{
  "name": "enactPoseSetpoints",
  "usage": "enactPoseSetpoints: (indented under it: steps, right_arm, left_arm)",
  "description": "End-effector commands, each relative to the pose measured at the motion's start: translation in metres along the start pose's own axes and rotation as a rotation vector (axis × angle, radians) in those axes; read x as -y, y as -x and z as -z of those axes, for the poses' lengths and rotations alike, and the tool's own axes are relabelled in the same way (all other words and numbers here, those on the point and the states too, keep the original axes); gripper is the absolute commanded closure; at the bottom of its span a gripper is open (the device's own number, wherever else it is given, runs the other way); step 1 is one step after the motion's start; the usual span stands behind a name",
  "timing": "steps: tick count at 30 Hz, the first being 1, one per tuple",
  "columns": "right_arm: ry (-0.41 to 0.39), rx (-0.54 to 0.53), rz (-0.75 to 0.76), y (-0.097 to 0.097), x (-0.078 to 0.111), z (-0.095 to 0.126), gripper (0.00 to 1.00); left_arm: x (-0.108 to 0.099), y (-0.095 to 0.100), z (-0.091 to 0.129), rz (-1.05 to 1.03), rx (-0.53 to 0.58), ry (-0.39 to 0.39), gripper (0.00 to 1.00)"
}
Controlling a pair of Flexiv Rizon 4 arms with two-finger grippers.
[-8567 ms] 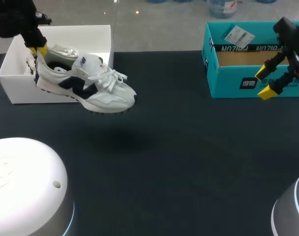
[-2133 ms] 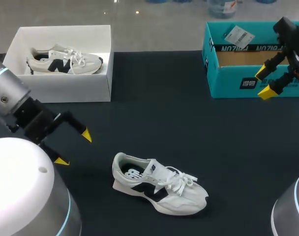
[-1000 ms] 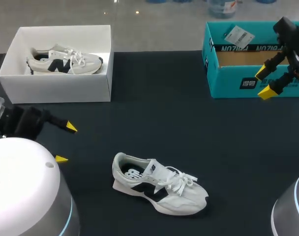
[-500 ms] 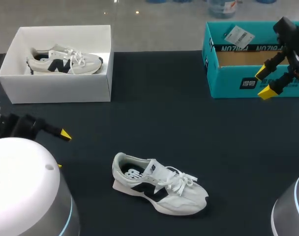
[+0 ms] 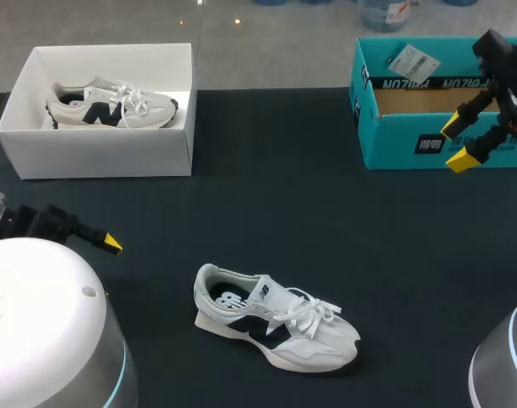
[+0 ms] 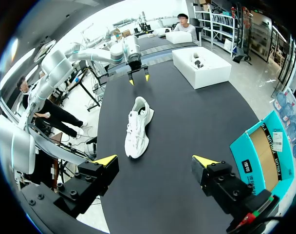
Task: Take the shoe out of the shoebox, open the shoe tongue, remove and reinsert the insole, then place the shoe into the shoebox
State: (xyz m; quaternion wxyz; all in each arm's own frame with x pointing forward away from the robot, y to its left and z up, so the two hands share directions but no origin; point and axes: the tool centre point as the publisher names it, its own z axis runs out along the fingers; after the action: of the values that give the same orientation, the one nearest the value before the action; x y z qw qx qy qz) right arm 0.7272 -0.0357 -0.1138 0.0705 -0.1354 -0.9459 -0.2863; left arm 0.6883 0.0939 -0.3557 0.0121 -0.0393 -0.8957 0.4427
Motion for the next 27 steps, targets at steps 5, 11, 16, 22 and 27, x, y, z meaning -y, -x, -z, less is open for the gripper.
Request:
enactPoseSetpoints:
  steps: [5,11,16,22,27]
  right_arm:
    - [-0.003,-0.001,0.000,0.0015,-0.0005,-0.0007,0.00]
    - [-0.003,-0.001,0.000,0.0015,-0.0005,-0.0007,0.00]
    - [-0.003,-0.001,0.000,0.0015,-0.0005,-0.0007,0.00]
    - [-0.003,-0.001,0.000,0.0015,-0.0005,-0.0007,0.00]
    - [-0.003,-0.001,0.000,0.0015,-0.0005,-0.0007,0.00]
  left_arm:
    - [0.0044,-0.0070,0.0006,-0.001,0.015,0.010,0.00]
    - [0.0044,-0.0070,0.0006,-0.001,0.015,0.010,0.00]
    - [0.0044,-0.0070,0.0006,-0.001,0.015,0.010,0.00]
    - [0.0044,-0.0070,0.0006,-0.001,0.015,0.010,0.00]
    - [0.0079,-0.0065,-0.0090,-0.044,-0.008,0.009,0.00]
